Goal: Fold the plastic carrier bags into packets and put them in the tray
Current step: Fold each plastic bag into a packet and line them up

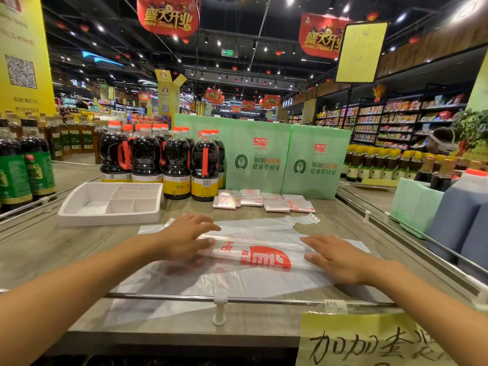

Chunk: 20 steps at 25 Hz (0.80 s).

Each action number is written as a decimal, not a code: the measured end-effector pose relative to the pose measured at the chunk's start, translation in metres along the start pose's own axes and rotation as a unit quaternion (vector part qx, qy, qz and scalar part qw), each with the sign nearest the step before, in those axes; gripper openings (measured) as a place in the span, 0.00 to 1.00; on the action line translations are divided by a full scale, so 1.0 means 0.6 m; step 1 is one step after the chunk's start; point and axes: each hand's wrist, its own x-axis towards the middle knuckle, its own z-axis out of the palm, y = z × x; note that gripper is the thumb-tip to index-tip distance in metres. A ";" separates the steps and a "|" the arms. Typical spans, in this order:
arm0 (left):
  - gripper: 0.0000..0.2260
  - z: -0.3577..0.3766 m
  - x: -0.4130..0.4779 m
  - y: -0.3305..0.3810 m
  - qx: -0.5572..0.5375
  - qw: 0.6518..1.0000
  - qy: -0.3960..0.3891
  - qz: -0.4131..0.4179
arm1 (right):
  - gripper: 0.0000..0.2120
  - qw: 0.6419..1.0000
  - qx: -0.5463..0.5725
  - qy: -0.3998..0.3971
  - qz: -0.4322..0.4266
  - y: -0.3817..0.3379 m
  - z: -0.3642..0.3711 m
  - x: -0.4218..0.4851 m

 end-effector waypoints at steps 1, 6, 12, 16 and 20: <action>0.26 -0.006 0.009 0.022 -0.015 1.000 -0.015 0.022 | 0.36 1.000 0.000 0.016 -0.001 -0.019 -0.006 0.004; 0.25 0.036 0.043 0.091 -0.023 0.993 -0.103 0.047 | 0.29 0.997 0.047 0.019 -0.060 -0.172 0.013 0.041; 0.26 0.053 0.038 0.087 0.003 0.988 -0.152 0.002 | 0.36 0.994 0.024 -0.106 -0.011 -0.179 0.043 0.067; 0.26 0.050 0.034 0.080 0.014 0.983 -0.180 -0.013 | 0.38 0.991 0.012 -0.132 0.006 -0.171 0.043 0.059; 0.26 0.036 0.028 0.065 0.026 0.979 -0.201 -0.031 | 0.38 0.989 0.020 -0.148 0.012 -0.163 0.032 0.051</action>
